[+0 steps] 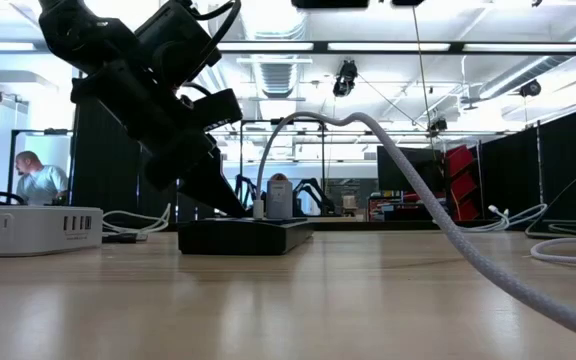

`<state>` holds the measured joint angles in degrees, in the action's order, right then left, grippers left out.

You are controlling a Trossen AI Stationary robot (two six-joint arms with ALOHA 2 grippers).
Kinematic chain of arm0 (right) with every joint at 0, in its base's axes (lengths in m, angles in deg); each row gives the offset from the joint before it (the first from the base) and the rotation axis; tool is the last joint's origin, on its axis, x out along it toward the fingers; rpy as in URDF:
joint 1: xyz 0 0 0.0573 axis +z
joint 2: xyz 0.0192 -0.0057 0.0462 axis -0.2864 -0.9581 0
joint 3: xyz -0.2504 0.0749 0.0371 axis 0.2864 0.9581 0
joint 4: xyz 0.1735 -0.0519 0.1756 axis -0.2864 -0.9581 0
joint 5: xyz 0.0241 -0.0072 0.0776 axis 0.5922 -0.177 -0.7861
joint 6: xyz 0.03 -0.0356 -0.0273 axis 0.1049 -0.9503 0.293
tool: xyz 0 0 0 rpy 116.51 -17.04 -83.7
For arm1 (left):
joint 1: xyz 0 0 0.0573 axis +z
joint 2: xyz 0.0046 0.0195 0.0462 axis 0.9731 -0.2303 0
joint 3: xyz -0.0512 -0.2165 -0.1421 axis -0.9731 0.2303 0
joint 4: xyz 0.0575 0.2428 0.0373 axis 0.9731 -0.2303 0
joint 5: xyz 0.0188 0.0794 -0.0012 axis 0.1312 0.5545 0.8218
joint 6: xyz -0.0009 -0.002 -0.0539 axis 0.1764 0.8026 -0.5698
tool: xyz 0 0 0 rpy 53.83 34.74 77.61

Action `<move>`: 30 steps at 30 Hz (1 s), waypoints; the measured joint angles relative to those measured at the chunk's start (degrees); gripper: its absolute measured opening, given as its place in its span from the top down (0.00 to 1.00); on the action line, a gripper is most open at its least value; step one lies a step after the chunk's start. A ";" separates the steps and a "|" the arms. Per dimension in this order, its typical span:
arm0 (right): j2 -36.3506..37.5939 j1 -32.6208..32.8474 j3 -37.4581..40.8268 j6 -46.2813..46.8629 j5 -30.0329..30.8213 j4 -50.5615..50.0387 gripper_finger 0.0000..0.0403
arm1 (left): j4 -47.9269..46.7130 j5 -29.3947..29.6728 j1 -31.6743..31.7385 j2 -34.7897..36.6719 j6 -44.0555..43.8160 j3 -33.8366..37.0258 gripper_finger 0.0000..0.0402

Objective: Insert USB
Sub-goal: Insert the left black charger cable into the white outlet extension

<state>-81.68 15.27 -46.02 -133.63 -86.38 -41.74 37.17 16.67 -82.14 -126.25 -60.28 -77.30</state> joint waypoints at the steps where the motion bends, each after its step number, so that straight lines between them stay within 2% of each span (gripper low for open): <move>1: 1.29 1.01 1.94 0.81 1.46 2.06 1.00 | 0.11 0.00 0.00 0.00 -0.50 0.00 1.00; 6: 6.96 5.65 12.49 4.55 12.42 11.42 1.00 | 0.28 0.01 -0.23 0.00 -1.54 0.00 1.00; 10: 9.95 9.21 20.37 9.88 13.42 22.19 1.00 | -0.71 0.40 -1.48 1.20 -1.72 -0.71 1.00; 13: 10.91 13.68 26.52 11.33 16.65 31.46 1.00 | -3.95 3.89 -3.48 3.76 -2.02 -3.19 1.00; 19: 9.97 25.35 35.65 4.89 38.19 51.70 1.00 | -16.56 14.67 -9.65 8.50 -4.21 -9.68 1.00; 21: 8.93 28.28 37.12 2.70 42.31 57.39 1.00 | -20.31 17.89 -11.95 9.53 -5.45 -11.34 1.00; 24: 8.51 31.39 37.39 4.86 42.65 59.77 1.00 | -29.11 23.19 -15.35 10.79 -9.59 -14.26 1.00; 28: 8.53 33.96 37.39 17.44 42.25 58.21 1.00 | -45.43 33.09 -20.34 11.33 -24.89 -18.13 1.00; 30: 8.91 34.77 37.38 21.25 42.65 56.67 1.00 | -50.03 34.67 -22.09 11.26 -32.13 -18.62 1.00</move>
<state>-72.77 50.04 -8.64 -112.38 -43.74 14.93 -12.86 51.35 -104.22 -114.99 -92.42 -95.92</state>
